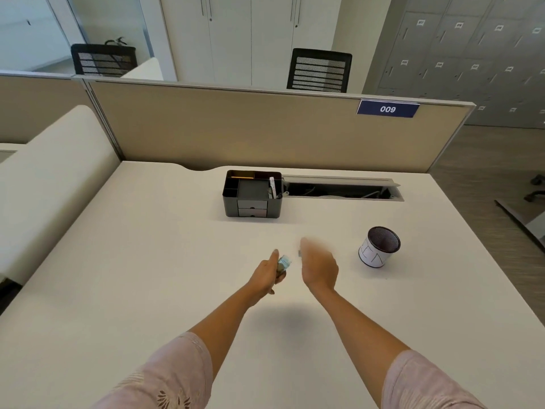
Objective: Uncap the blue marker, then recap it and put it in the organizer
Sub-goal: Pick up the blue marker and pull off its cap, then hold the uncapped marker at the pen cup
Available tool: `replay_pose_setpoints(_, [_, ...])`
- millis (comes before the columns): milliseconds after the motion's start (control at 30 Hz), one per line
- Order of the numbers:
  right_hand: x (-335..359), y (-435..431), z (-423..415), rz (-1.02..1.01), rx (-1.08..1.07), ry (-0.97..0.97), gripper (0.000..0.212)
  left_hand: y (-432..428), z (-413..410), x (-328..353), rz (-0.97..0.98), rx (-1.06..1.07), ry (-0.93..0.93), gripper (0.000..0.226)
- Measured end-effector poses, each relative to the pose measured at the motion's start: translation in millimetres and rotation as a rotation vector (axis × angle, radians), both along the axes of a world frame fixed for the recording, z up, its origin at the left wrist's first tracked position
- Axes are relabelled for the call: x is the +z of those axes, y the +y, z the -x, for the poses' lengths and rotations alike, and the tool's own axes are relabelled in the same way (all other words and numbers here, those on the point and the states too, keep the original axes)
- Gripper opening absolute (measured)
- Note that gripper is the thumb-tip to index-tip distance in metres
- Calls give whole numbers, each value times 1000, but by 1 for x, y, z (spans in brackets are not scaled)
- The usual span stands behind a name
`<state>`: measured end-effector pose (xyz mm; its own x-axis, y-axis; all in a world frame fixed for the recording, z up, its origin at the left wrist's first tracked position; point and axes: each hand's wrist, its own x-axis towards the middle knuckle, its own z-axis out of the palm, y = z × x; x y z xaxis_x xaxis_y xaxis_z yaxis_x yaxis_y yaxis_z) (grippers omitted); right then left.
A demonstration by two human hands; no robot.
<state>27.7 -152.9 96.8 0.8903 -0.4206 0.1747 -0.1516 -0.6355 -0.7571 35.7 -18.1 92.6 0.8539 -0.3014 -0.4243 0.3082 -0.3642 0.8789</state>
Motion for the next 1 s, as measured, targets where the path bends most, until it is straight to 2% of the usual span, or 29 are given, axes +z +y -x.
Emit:
replay_pose_setpoints(67, [-10,-2,1,-17,-14,114,53,8,1,-6,-10,50,-2,67])
replay_pose_setpoints(167, [-35,-6,9,-4,96,335,45,18,4,-16,-42,89,7,72])
replay_pose_setpoints(233, [-51,-7,16,-23,191,459,40,24,6,-22,-77,101,-9,68])
replay_pose_setpoints(333, [-68,-4,26,-42,321,541,35,32,11,-34,-92,122,-67,55])
replay_pose_setpoints(433, [-78,3,32,-61,384,528,22,38,15,-43,-103,144,-130,48])
replay_pose_setpoints(533, [-82,10,33,-50,354,467,14,43,17,-49,-108,169,-143,47])
replay_pose_setpoints(700, [-86,9,36,32,331,461,23,46,20,-55,-97,170,-161,46])
replay_pose_setpoints(867, [-89,0,40,-42,370,444,27,44,18,-57,-93,153,-175,45])
replay_pose_setpoints(1000, [-90,-4,42,-178,405,414,28,41,16,-58,-88,143,-187,43])
